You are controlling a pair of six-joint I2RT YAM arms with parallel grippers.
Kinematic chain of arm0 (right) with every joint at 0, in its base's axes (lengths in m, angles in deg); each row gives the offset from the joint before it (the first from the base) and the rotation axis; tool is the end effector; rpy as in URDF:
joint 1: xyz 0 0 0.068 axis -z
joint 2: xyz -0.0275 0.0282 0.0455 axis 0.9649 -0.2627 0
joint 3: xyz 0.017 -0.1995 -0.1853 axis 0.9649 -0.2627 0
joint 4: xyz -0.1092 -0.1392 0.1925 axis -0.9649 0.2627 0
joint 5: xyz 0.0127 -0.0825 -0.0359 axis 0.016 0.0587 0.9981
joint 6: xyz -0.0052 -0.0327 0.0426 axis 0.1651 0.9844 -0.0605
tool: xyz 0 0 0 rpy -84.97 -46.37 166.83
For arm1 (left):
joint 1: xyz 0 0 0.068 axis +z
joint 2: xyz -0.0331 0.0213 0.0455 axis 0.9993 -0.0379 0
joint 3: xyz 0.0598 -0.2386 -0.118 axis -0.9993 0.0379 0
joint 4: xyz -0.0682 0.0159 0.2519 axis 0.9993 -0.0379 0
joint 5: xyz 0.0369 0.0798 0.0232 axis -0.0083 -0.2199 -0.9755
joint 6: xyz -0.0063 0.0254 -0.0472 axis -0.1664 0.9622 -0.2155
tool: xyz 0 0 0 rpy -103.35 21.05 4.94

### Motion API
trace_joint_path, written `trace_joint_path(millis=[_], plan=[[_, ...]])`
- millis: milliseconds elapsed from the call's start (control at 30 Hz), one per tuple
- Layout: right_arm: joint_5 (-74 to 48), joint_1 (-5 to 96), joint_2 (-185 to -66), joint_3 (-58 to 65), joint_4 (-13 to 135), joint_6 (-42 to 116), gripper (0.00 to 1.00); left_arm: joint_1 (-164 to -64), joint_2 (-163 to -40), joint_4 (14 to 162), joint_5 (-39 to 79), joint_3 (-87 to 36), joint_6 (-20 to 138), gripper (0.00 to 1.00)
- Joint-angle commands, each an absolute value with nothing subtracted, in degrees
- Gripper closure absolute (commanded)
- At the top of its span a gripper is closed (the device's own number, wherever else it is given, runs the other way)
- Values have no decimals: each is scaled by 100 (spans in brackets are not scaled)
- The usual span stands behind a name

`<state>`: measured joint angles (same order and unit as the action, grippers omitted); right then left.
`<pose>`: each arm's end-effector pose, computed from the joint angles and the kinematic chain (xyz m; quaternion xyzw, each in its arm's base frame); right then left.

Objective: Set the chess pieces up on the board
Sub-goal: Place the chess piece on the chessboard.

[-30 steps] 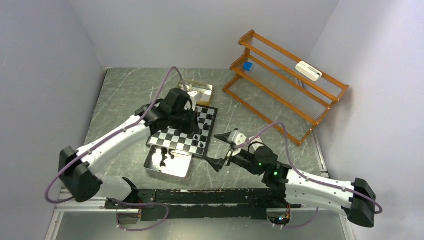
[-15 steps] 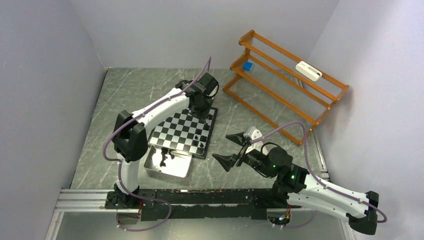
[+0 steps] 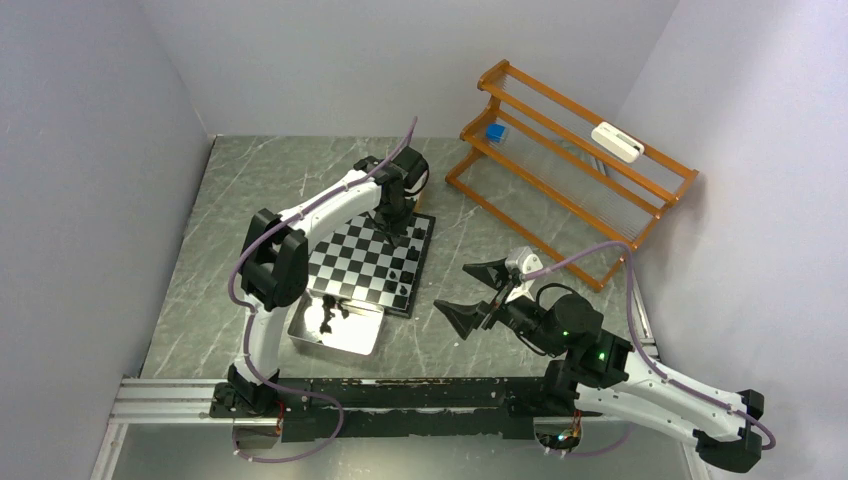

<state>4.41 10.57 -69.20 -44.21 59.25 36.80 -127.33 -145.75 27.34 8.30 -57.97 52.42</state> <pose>0.0623 0.1145 0.3038 -0.2688 0.6282 0.3750 0.6264 0.3353 -0.2737 0.2355 0.1749 0.9732 -0.0455 0.1422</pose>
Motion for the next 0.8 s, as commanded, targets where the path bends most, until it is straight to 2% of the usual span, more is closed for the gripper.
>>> trace_joint_path(millis=[0, 767], plan=[[559, 1051, -6873, -4155, 6159, 3602, 0, -12673, -14859, 2590, 816, -6094, 5399, 95], [669, 1045, -6880, -4019, 6323, 3435, 0, -12676, -15517, 2655, 1117, -6403, 5484, 92]])
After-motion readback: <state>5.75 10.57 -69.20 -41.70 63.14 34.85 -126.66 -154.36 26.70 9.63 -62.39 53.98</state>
